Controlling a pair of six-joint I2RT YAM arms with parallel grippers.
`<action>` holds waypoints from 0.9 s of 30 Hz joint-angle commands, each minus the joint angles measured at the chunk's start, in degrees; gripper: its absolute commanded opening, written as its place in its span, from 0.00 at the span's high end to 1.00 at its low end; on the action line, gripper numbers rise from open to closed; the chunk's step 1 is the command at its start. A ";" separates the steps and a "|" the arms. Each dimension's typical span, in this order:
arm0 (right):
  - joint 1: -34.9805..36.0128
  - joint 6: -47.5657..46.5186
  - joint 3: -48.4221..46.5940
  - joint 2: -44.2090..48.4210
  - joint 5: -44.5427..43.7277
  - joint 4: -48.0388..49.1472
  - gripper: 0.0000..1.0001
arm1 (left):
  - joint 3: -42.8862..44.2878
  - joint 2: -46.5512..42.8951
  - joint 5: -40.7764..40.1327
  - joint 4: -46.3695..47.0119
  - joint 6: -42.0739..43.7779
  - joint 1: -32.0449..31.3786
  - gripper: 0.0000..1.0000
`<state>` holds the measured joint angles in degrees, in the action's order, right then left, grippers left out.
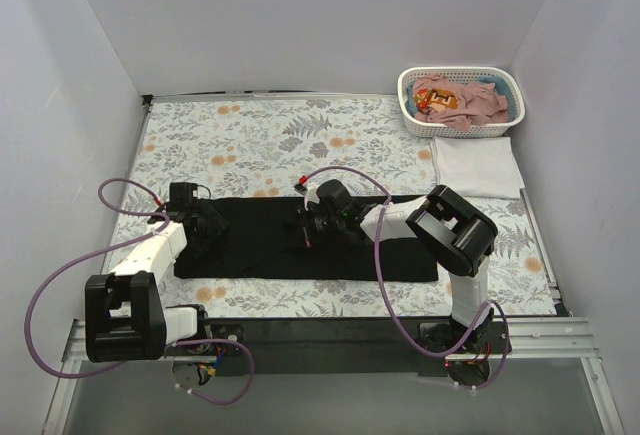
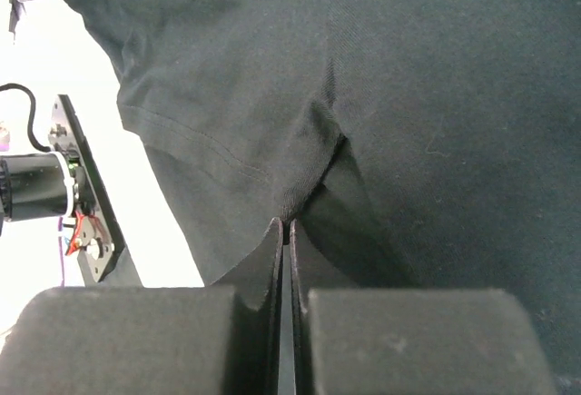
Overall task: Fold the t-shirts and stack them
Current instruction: Fold the tshirt
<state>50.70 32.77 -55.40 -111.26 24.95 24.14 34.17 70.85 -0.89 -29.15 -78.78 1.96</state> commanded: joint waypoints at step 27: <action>-0.86 -15.54 -2.35 12.63 -8.15 -22.61 0.60 | 7.57 -3.17 -7.20 -5.30 -0.40 -3.43 0.39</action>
<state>50.11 22.02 -56.38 -104.97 21.10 8.49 38.00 70.24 -5.30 -32.80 -78.50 0.95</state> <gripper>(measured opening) 0.379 0.606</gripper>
